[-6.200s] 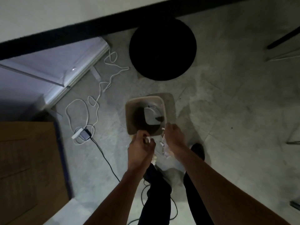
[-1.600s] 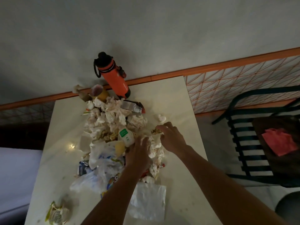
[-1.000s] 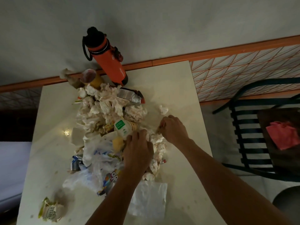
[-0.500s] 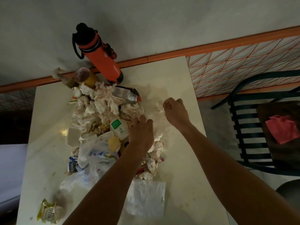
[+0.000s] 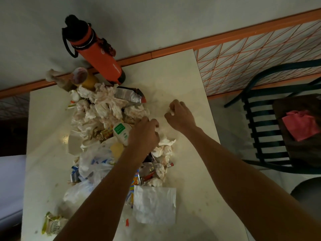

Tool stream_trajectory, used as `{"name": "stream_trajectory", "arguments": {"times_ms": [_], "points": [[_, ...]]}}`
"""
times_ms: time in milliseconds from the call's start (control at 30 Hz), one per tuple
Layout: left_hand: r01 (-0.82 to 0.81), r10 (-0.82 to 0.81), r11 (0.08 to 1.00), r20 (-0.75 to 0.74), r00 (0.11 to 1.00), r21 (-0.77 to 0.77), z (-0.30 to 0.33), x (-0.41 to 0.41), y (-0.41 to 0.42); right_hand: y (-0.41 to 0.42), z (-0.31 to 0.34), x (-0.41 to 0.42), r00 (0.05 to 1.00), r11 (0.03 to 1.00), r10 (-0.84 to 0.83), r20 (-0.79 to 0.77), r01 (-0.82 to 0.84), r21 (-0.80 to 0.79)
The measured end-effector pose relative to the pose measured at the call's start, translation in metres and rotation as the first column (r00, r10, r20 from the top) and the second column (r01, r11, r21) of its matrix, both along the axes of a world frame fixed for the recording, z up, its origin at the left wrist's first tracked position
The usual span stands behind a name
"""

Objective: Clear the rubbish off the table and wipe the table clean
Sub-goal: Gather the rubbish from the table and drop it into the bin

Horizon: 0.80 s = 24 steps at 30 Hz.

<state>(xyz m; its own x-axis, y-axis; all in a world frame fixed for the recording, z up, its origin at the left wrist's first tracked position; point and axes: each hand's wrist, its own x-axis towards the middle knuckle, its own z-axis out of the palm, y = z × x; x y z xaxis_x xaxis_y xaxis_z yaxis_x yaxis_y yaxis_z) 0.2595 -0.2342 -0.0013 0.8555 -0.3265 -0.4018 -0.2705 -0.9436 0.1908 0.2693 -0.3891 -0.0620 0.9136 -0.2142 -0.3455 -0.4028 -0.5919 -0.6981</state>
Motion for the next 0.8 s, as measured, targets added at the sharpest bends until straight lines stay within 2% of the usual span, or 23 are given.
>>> {"name": "stream_trajectory", "arguments": {"times_ms": [100,200,300,367,433,500,567,667,800], "points": [[-0.083,0.088,0.984,0.024,0.996,-0.160,0.013,-0.005,0.004,0.001,0.008,-0.019,0.994,0.987,-0.107,-0.036,0.110,0.118],[-0.175,0.200,0.939,0.055,0.978,-0.296,0.024,-0.013,0.009,0.000,0.012,-0.036,0.988,0.973,-0.143,-0.064,0.152,0.172],[-0.188,0.271,0.900,0.169,0.948,-0.393,0.030,-0.028,0.016,0.003,0.015,-0.051,0.996,0.986,-0.034,-0.081,0.047,0.157],[-0.193,0.302,0.887,0.210,0.930,-0.419,0.030,-0.039,0.021,0.007,0.016,-0.057,0.992,0.975,0.082,-0.092,-0.061,0.212],[-0.248,0.336,0.883,0.166,0.927,-0.399,0.030,-0.052,0.022,0.011,0.015,-0.061,0.968,0.956,0.227,-0.109,-0.200,0.214],[-0.318,0.359,0.887,0.067,0.931,-0.334,0.029,-0.063,0.019,0.013,0.011,-0.063,0.919,0.930,0.366,-0.148,-0.352,0.107],[-0.274,0.289,0.942,0.051,0.956,-0.194,0.024,-0.070,0.017,0.014,0.006,-0.066,0.889,0.901,0.429,-0.158,-0.435,-0.003],[-0.170,0.173,0.984,0.060,0.983,-0.056,0.010,-0.075,0.015,0.012,0.000,-0.074,0.921,0.920,0.370,-0.126,-0.382,-0.088],[-0.063,0.064,0.998,0.053,0.997,-0.009,-0.001,-0.077,0.013,0.004,0.006,-0.084,0.980,0.984,0.179,-0.086,-0.178,0.021]]}}
